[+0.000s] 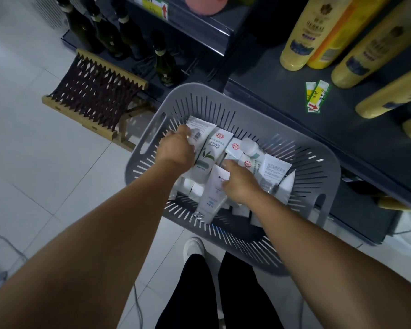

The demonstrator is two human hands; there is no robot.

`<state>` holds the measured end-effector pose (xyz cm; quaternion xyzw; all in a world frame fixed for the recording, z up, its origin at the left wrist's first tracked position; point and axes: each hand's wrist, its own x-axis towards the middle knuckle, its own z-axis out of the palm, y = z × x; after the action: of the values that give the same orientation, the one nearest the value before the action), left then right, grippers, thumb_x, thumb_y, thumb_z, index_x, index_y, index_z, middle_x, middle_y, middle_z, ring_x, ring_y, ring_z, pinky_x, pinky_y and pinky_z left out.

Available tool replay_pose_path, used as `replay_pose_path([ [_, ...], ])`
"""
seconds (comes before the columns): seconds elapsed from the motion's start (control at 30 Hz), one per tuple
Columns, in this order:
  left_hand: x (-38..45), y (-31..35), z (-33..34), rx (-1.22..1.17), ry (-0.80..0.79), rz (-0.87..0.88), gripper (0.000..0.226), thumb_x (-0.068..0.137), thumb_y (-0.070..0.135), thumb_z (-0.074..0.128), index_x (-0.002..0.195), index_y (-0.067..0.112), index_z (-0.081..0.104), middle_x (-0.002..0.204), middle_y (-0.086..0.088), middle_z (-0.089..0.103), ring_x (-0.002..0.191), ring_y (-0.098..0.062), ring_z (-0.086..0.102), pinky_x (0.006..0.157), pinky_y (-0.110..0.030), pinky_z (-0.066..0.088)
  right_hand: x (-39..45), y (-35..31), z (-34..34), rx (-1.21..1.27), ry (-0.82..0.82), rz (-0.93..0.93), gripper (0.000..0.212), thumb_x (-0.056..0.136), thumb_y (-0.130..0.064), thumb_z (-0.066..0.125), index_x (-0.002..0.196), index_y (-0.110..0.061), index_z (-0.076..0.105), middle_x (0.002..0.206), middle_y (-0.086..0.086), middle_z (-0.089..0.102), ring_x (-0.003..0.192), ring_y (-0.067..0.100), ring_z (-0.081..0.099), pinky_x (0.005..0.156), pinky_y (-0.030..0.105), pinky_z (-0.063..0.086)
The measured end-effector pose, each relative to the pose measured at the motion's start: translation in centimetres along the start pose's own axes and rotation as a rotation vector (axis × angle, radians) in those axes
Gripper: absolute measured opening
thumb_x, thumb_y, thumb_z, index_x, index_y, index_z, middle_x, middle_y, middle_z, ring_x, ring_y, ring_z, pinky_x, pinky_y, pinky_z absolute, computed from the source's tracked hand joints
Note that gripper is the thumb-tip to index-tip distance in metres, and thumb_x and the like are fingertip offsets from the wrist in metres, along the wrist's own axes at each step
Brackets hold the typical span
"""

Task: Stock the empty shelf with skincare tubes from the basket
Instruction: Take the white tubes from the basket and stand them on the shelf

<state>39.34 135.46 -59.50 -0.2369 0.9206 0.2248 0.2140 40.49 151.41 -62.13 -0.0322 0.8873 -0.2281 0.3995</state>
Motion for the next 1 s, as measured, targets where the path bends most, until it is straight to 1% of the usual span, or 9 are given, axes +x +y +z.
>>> replay_pose_path([
  [0.1, 0.0, 0.2, -0.2, -0.089, -0.051, -0.073, 0.067, 0.084, 0.015, 0.065, 0.140, 0.014, 0.027, 0.126, -0.019, 0.053, 0.124, -0.037, 0.045, 0.098, -0.043, 0.042, -0.3, 0.2, 0.6, -0.102, 0.022, 0.010, 0.042, 0.080, -0.014, 0.070, 0.119, -0.014, 0.054, 0.116, 0.008, 0.059, 0.104, 0.026, 0.057, 0.086, 0.036, 0.050],
  [0.2, 0.3, 0.3, 0.2, -0.154, -0.147, -0.157, 0.089, 0.077, 0.021, 0.075, 0.145, 0.010, 0.018, 0.135, -0.018, 0.047, 0.132, -0.038, 0.038, 0.105, -0.047, 0.042, -0.8, -0.1, 0.6, 0.035, 0.011, 0.051, 0.026, 0.079, -0.017, 0.075, 0.102, -0.015, 0.062, 0.100, 0.002, 0.062, 0.093, 0.022, 0.059, 0.075, 0.027, 0.046],
  [0.27, -0.1, 0.2, 0.6, -0.138, -0.187, -0.151, 0.075, 0.075, 0.024, 0.075, 0.136, 0.006, 0.036, 0.129, -0.014, 0.053, 0.124, -0.035, 0.048, 0.102, -0.043, 0.046, -1.4, -0.2, 0.6, 0.165, 0.032, 0.052, 0.014, 0.082, -0.013, 0.073, 0.082, -0.021, 0.061, 0.086, -0.007, 0.059, 0.086, 0.016, 0.056, 0.071, 0.023, 0.040],
  [0.33, -1.0, 0.0, 0.6, -0.199, -0.186, -0.139, 0.051, 0.073, 0.022, 0.074, 0.119, 0.010, 0.055, 0.116, -0.012, 0.063, 0.112, -0.031, 0.057, 0.095, -0.041, 0.051, -2.1, -0.2, 0.4, 0.213, 0.107, 0.039, 0.025, 0.085, -0.012, 0.068, 0.072, -0.025, 0.053, 0.081, -0.011, 0.055, 0.084, 0.015, 0.055, 0.069, 0.024, 0.038],
  [0.4, -2.2, 0.1, -0.2, -0.332, -0.171, -0.137, 0.043, 0.073, 0.013, 0.073, 0.113, 0.012, 0.059, 0.113, -0.010, 0.066, 0.106, -0.029, 0.061, 0.091, -0.038, 0.054, -3.1, -0.5, -0.5, 0.221, 0.176, 0.024, 0.017, 0.088, -0.013, 0.064, 0.079, -0.022, 0.054, 0.087, -0.007, 0.057, 0.084, 0.017, 0.055, 0.069, 0.026, 0.039],
  [0.6, -5.9, 2.0, -4.9, -0.615, -0.175, 0.078, 0.071, 0.073, -0.005, 0.072, 0.133, 0.013, 0.038, 0.111, -0.002, 0.060, 0.095, -0.018, 0.059, 0.070, -0.022, 0.049, -7.4, -2.2, -5.9, 0.303, 0.439, -0.051, 0.011, 0.093, -0.016, 0.055, 0.100, -0.020, 0.062, 0.089, -0.007, 0.057, 0.086, 0.017, 0.056, 0.074, 0.031, 0.046],
  [0.8, -10.0, 6.1, -9.8, -0.756, -0.299, 0.317, 0.066, 0.079, -0.007, 0.067, 0.132, 0.020, 0.039, 0.110, -0.005, 0.066, 0.099, -0.018, 0.064, 0.082, -0.030, 0.052, -14.0, -4.0, -12.3, 0.425, 0.713, -0.184, 0.011, 0.090, -0.012, 0.054, 0.094, -0.020, 0.062, 0.085, -0.006, 0.061, 0.081, 0.018, 0.057, 0.072, 0.032, 0.044],
  [0.93, -12.8, 9.8, -13.7, -0.709, -0.296, 0.485, 0.067, 0.081, -0.004, 0.064, 0.136, 0.023, 0.037, 0.111, -0.001, 0.064, 0.100, -0.015, 0.062, 0.079, -0.025, 0.051, -18.6, -5.1, -16.2, 0.434, 0.860, -0.261, 0.013, 0.091, -0.015, 0.054, 0.090, -0.025, 0.061, 0.084, -0.006, 0.062, 0.079, 0.016, 0.056, 0.064, 0.029, 0.041],
  [1.0, -14.4, 11.7, -15.6, -0.689, -0.274, 0.578, 0.066, 0.082, -0.002, 0.064, 0.137, 0.024, 0.037, 0.116, 0.001, 0.062, 0.105, -0.013, 0.060, 0.088, -0.028, 0.049, -21.0, -5.7, -18.2, 0.412, 0.932, -0.275, 0.013, 0.092, -0.016, 0.054, 0.095, -0.023, 0.064, 0.088, -0.006, 0.062, 0.084, 0.017, 0.058, 0.067, 0.031, 0.044],
])
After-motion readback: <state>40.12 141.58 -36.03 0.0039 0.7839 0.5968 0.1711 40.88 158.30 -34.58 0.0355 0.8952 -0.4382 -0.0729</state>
